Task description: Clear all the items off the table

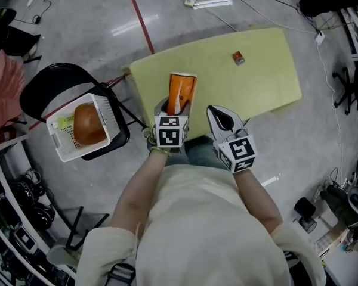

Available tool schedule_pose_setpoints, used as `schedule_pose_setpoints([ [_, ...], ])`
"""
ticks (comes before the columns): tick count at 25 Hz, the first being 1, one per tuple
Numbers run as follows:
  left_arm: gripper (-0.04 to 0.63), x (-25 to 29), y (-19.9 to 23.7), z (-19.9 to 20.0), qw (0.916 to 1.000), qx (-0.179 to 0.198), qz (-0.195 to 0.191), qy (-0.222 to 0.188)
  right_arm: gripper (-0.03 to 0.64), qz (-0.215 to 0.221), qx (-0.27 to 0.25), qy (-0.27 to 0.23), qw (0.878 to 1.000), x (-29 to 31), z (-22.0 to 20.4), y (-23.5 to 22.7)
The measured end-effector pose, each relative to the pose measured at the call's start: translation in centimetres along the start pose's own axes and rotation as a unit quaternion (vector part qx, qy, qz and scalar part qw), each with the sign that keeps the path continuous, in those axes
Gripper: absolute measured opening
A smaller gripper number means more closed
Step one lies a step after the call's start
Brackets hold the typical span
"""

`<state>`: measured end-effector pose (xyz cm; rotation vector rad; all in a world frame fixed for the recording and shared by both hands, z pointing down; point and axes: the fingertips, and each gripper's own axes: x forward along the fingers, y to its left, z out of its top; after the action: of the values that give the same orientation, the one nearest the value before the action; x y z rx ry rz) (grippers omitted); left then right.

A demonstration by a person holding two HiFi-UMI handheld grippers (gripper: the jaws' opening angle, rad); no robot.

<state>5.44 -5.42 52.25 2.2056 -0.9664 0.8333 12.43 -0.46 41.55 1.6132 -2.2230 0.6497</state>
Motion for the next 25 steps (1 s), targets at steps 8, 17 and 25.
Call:
schedule_pose_setpoints([
  [8,0.255,-5.6,6.6,-0.1,0.9982,-0.042,0.033,-0.028,-0.006,0.047,-0.044,0.006,0.998,3.0,2.2,6.1],
  [17,0.253,-11.4,14.4,-1.6,0.9904,-0.098,0.083,-0.051,-0.006,0.103,-0.087,0.01,0.991,6.5,4.1,13.2],
  [25,0.253,-15.4,20.2,-3.3,0.9795,-0.142,0.127,-0.067,-0.006,0.146,-0.116,0.016,0.982,9.2,5.0,18.3],
])
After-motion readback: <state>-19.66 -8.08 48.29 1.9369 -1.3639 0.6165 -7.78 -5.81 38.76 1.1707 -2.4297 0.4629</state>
